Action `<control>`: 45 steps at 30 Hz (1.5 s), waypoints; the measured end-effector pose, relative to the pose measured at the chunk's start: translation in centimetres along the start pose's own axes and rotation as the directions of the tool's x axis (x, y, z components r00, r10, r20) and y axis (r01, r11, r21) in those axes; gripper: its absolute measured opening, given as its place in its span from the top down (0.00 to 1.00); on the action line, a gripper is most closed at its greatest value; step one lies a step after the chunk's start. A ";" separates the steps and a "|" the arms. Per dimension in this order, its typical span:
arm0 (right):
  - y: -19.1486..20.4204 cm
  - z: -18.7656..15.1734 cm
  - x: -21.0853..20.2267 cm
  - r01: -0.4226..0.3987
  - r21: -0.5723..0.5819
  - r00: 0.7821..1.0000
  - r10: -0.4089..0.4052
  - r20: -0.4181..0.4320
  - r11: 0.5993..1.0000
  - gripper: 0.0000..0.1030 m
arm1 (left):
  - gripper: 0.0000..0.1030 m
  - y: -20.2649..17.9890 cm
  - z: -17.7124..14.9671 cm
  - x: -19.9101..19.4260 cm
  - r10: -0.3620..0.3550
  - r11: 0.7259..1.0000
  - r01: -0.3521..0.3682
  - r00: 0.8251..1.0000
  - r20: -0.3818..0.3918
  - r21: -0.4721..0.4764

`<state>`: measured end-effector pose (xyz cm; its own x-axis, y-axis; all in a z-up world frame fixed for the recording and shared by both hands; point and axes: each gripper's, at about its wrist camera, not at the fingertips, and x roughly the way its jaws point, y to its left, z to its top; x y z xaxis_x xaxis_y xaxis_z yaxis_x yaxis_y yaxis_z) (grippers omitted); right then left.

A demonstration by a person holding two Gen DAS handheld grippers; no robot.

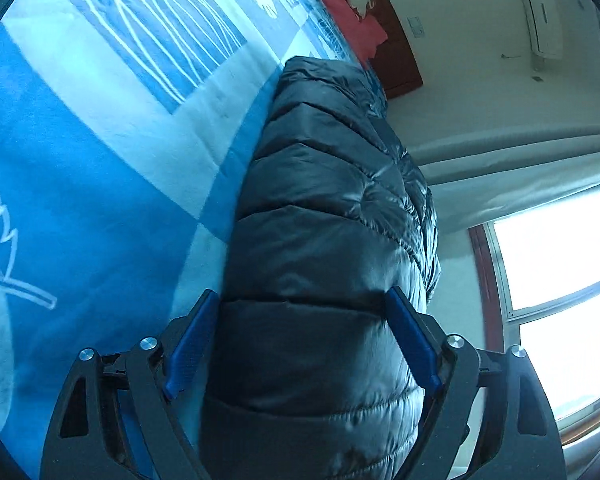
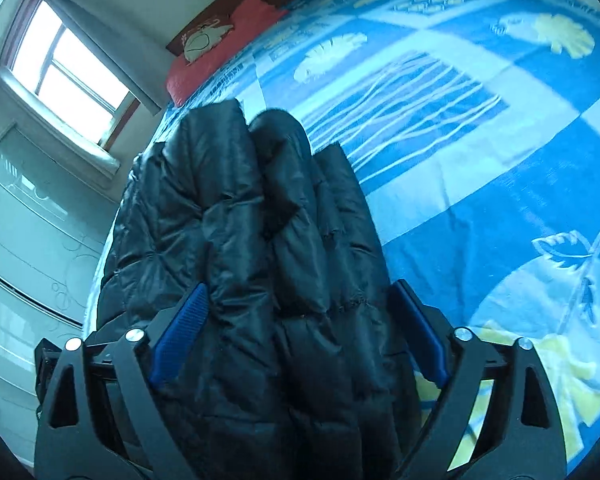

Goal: Fold large clothes

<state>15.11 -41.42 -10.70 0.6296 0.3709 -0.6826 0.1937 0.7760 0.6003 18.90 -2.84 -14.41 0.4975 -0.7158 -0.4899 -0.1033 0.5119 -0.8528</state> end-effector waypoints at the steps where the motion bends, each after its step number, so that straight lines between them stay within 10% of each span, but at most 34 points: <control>1: -0.3 0.2 0.5 -0.019 0.014 1.000 0.019 -0.011 1.000 0.06 | 0.16 -0.2 0.3 0.5 0.004 1.000 -0.004 1.000 -0.005 0.009; 6: -0.3 0.4 1.7 -0.066 -0.010 0.997 0.066 -0.045 0.998 0.06 | 0.16 -1.3 0.4 2.3 0.023 0.998 -0.022 0.999 -0.026 0.060; 11: 0.2 -0.1 1.7 -0.135 -0.019 0.990 0.134 -0.052 0.991 0.41 | 0.25 -2.3 0.2 2.1 0.016 0.995 -0.013 0.999 -0.030 0.100; 19: 3.1 -0.9 1.7 -0.222 -0.031 0.975 0.222 -0.013 0.975 0.56 | 0.27 -5.9 1.4 -1.0 0.042 0.966 -0.048 0.999 0.030 0.255; 37: 10.4 -2.4 9.4 -0.280 -0.020 0.957 0.277 -0.084 0.960 0.56 | 0.26 1.1 6.2 -6.2 0.133 0.970 -0.151 0.986 0.103 0.189; 45: 10.7 -2.2 9.0 -0.237 -0.035 0.968 0.232 -0.093 0.971 0.41 | 0.23 1.8 6.7 -6.7 0.111 0.973 -0.126 0.990 0.085 0.196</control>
<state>21.21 -28.60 -11.32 0.5848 0.5868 -0.5601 0.0126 0.6838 0.7296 21.12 6.03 -11.48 0.5543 -0.6113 -0.5648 0.0052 0.6811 -0.7321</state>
